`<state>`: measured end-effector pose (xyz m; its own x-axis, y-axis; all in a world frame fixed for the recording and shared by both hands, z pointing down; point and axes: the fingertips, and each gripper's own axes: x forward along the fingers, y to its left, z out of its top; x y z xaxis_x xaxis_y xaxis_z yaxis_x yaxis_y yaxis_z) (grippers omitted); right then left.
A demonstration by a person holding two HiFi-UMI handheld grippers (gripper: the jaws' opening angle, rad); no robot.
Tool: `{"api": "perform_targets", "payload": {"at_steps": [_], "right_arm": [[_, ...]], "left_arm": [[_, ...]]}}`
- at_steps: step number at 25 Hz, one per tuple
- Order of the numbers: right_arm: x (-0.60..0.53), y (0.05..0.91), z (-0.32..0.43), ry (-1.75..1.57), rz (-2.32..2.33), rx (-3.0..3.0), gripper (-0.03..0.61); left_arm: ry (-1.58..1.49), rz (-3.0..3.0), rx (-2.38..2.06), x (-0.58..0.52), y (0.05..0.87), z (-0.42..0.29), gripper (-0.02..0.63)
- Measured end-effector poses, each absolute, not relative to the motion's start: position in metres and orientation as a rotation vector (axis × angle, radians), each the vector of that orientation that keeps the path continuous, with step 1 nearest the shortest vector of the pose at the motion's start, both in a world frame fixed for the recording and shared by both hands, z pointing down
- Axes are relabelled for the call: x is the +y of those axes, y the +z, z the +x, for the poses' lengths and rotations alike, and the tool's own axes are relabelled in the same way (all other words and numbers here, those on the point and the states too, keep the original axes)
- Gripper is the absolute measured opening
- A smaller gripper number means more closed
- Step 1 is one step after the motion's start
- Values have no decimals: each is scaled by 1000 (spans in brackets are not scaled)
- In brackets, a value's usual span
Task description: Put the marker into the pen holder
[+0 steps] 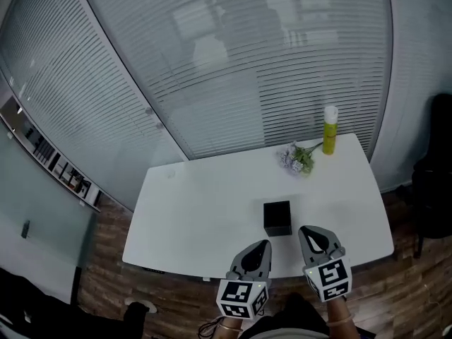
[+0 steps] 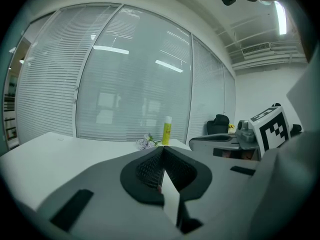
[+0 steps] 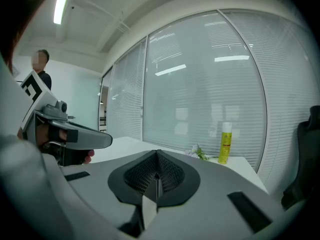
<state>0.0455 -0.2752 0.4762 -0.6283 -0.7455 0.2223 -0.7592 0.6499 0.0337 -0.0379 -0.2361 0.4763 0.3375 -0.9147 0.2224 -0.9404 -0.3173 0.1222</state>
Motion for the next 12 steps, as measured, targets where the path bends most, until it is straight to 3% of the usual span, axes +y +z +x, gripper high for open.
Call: {"api": "perform_targets", "payload": {"at_steps": [12], "right_arm": [[-242,456,38,45,1314,-2625,28]], "left_arm": [[144,2472,-1630,-208,459,-44,18]]}}
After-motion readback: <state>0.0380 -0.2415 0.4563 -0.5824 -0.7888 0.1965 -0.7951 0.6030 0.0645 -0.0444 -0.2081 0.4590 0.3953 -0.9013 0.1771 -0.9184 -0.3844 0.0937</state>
